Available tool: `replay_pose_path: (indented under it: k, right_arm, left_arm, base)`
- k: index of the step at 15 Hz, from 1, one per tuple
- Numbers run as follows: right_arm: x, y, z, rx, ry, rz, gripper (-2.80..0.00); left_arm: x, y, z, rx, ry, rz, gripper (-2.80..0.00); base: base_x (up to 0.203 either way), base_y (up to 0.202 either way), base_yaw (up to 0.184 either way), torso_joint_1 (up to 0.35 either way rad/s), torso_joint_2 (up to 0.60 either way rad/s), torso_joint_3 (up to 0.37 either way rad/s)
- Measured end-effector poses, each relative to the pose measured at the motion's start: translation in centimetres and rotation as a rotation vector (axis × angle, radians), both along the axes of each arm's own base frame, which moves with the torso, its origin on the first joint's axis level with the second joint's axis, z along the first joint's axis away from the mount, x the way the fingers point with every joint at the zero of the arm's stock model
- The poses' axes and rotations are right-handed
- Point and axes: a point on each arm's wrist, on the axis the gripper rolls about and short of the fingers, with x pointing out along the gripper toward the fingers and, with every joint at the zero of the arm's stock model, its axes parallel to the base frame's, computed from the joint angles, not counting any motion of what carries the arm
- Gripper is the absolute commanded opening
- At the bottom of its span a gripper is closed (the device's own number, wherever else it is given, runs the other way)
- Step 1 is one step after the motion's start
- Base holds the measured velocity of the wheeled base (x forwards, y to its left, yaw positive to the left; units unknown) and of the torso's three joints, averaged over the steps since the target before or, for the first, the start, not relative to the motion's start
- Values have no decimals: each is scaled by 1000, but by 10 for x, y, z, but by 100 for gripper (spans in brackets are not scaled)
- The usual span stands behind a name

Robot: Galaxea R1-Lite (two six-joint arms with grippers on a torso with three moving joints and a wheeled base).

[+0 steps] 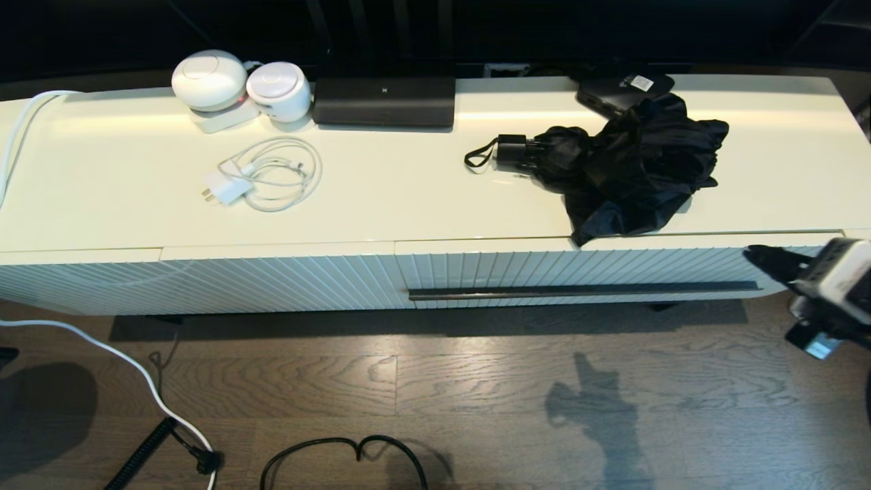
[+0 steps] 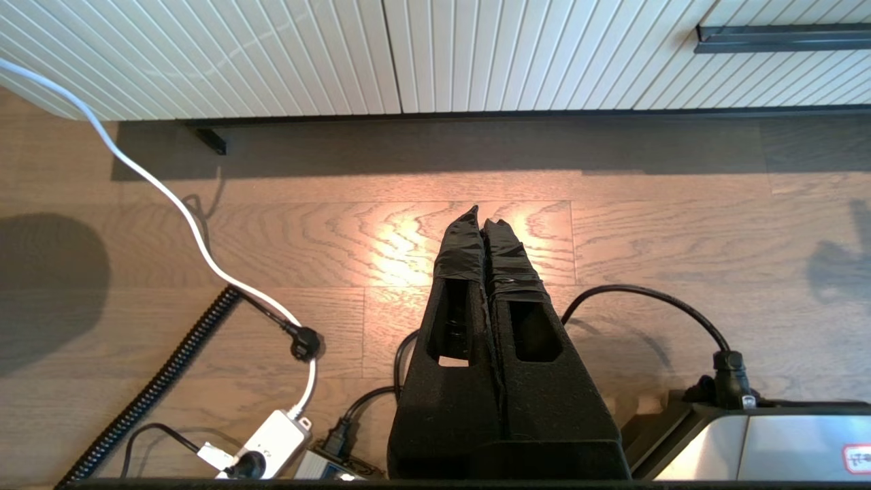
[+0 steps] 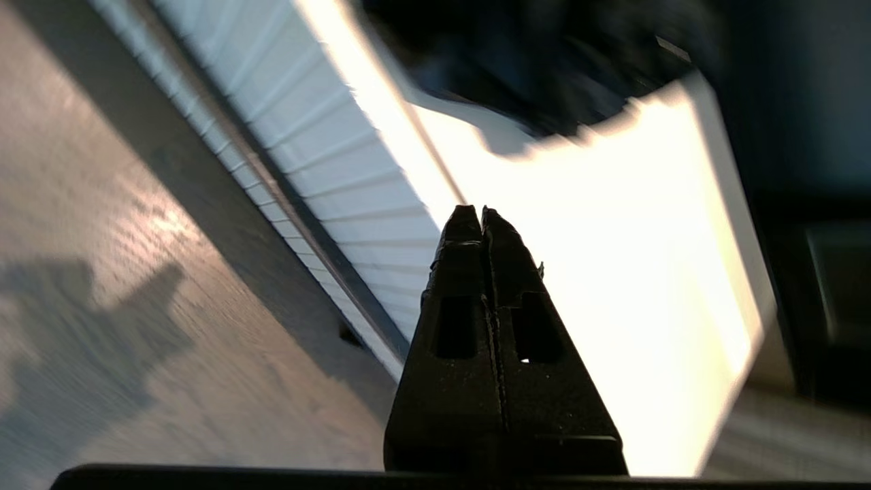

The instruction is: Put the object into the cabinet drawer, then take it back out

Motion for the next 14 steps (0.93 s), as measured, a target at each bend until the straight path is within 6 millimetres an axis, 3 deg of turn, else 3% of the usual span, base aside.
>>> replay_pose_path:
  k: [4, 6, 8, 11, 14]
  right_arm:
    - [-81, -15, 10, 326, -72, -183, -280]
    - [-122, -20, 2, 419, -89, -253, -280]
    - [-154, -24, -20, 545, -54, -345, -280]
    - [-179, -24, -56, 741, 28, -440, -280]
    - [-186, -24, -85, 768, 59, -449, -280]
  left_arm:
    - [0, 0, 0, 0, 0, 1, -280]
    - [0, 0, 0, 0, 0, 0, -280]
    - [0, 0, 0, 0, 0, 0, -280]
    - [0, 0, 0, 0, 0, 1, -280]
    - [0, 0, 0, 0, 0, 1, -280]
  base:
    - [0, 0, 0, 0, 0, 0]
    - [0, 0, 0, 0, 0, 0]
    - [0, 0, 0, 0, 0, 0]
    - [0, 0, 0, 0, 0, 0]
    - [0, 0, 0, 0, 0, 0]
